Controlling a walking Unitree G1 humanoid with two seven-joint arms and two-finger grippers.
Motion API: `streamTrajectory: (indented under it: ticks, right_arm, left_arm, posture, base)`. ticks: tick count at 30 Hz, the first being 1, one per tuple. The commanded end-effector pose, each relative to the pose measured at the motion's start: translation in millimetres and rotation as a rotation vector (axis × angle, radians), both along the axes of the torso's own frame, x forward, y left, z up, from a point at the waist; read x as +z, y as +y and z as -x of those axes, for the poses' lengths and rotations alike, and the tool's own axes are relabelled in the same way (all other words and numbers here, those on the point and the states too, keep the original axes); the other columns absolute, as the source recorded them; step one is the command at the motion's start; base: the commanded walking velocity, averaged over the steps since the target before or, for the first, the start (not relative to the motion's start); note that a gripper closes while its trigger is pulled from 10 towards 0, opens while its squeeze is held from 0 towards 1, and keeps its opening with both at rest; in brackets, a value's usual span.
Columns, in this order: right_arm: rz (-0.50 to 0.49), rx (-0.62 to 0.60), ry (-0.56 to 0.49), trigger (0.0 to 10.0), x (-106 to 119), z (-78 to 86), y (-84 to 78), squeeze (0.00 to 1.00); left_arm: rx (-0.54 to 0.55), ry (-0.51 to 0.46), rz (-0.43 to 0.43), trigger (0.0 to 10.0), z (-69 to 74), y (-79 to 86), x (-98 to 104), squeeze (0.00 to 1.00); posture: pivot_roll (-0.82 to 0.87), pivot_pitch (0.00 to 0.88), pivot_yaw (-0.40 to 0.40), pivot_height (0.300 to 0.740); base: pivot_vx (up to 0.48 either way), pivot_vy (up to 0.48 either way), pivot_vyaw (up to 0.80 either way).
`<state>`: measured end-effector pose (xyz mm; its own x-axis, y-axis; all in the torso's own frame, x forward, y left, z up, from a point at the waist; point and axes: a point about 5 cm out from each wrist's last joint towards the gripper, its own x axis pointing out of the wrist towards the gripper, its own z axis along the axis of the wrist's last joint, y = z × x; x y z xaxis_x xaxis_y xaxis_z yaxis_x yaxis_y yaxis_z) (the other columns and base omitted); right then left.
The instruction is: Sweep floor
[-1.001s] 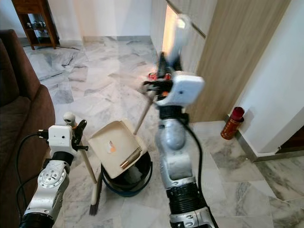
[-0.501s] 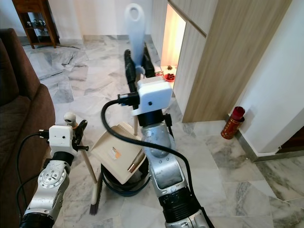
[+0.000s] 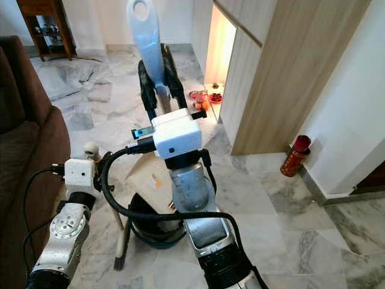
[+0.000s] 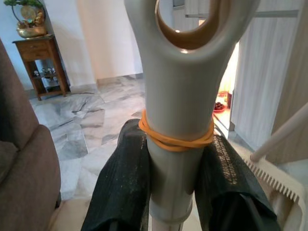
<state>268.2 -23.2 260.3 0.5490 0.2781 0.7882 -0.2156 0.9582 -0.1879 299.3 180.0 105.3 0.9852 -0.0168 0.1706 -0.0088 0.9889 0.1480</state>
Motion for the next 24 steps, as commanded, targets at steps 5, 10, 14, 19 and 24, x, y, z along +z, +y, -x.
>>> streamTrajectory:
  ticks: [5, 10, 14, 19, 24]
  right_arm:
    - [-0.019, 0.008, -0.151, 10.0, 18.4, 16.2, 0.9, 0.0]
    - [-0.007, -0.018, -0.178, 10.0, 18.4, 18.9, 1.9, 0.0]
    - [0.0, -0.04, -0.198, 10.0, 19.1, 20.1, 0.9, 0.0]
    - [0.014, -0.062, -0.219, 10.0, 19.4, 21.3, 0.9, 0.0]
    - [0.029, -0.095, -0.245, 10.0, 20.3, 22.4, 0.3, 0.0]
  left_arm:
    - [-0.029, -0.06, -0.03, 10.0, -2.4, -4.7, 11.8, 0.0]
    - [-0.036, -0.062, -0.038, 10.0, -2.4, -5.6, 12.0, 0.0]
    - [-0.039, -0.063, -0.039, 10.0, -2.1, -6.0, 11.7, 0.0]
    - [-0.039, -0.063, -0.039, 10.0, -1.9, -6.5, 11.7, 0.0]
    - [-0.039, -0.063, -0.04, 10.0, -1.7, -6.5, 11.7, 0.0]
  posture:
    - [0.1, 0.004, -0.048, 0.74]
    - [0.1, 0.003, -0.046, 0.74]
    - [0.1, 0.001, -0.047, 0.74]
    - [0.1, 0.003, -0.048, 0.74]
    - [0.1, 0.007, -0.048, 0.74]
  base:
    - [0.0, 0.0, 0.0]
    - [0.0, 0.0, 0.0]
    - [0.0, 0.0, 0.0]
    - [0.0, 0.0, 0.0]
    - [0.0, 0.0, 0.0]
